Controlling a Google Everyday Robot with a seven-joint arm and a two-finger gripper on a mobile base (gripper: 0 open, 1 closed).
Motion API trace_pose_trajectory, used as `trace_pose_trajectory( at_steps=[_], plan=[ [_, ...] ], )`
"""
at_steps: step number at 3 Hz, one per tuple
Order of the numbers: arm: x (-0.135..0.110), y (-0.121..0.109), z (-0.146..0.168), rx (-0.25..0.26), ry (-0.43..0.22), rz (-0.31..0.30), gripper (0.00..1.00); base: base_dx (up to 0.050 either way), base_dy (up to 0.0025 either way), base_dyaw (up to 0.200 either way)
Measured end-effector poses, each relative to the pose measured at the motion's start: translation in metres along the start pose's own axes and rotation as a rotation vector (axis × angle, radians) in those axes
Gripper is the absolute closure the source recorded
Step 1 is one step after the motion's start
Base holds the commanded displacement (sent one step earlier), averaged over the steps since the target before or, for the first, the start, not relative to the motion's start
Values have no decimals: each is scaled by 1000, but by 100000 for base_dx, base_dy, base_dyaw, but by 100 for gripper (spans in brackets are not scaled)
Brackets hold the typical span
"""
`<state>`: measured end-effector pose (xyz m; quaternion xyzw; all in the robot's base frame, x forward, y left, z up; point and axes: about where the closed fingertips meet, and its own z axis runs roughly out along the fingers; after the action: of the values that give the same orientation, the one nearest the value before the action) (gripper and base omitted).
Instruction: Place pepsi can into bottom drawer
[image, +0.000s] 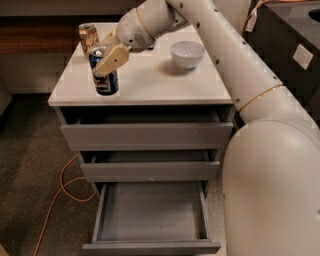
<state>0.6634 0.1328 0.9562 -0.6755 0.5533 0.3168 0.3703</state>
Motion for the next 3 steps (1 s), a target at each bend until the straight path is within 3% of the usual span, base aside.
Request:
trace_pose_trajectory(
  at_steps=[1,3],
  plan=[
    [-4,48,-19,-23,-45,3,100,0,0,0],
    [-11,67,-14,-39,-9,-29,100,0,0,0]
  ],
)
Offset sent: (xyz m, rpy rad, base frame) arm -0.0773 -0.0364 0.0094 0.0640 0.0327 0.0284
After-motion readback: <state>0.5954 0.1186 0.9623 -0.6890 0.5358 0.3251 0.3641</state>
